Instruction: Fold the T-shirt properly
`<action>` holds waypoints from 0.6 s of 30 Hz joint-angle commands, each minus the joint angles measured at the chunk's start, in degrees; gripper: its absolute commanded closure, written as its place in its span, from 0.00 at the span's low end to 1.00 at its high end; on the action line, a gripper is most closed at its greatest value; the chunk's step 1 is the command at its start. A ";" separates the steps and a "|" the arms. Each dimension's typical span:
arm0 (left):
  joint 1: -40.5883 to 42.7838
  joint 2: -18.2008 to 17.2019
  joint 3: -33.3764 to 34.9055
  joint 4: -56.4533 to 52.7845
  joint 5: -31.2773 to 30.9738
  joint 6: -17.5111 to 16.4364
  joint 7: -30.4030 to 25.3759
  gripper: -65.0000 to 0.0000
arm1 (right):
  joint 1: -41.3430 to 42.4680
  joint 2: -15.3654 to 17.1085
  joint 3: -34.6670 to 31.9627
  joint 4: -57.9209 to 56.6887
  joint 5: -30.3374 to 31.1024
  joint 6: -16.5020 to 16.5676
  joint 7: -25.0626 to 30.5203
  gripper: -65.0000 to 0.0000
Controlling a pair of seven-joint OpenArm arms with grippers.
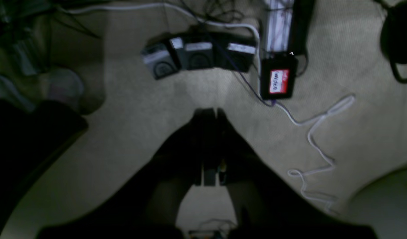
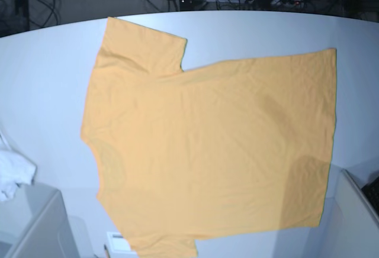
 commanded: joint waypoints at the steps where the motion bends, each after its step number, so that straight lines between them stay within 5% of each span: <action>1: 2.47 -0.80 -0.01 4.17 -0.06 0.28 -0.89 1.00 | -2.95 0.45 1.77 2.35 0.16 -0.38 0.08 1.00; 7: 14.51 -4.05 -0.10 24.12 -0.06 0.28 -0.80 1.00 | -11.39 -1.22 7.84 15.89 0.16 -0.38 0.08 1.00; 12: 26.03 -8.71 -3.26 43.38 -0.14 0.28 -0.89 1.00 | -17.72 -6.41 16.01 31.19 0.16 -0.38 -0.01 1.00; 18: 32.62 -8.89 -10.03 61.75 -3.66 0.28 -0.71 1.00 | -20.97 -11.16 23.75 52.55 0.25 -0.38 -4.14 1.00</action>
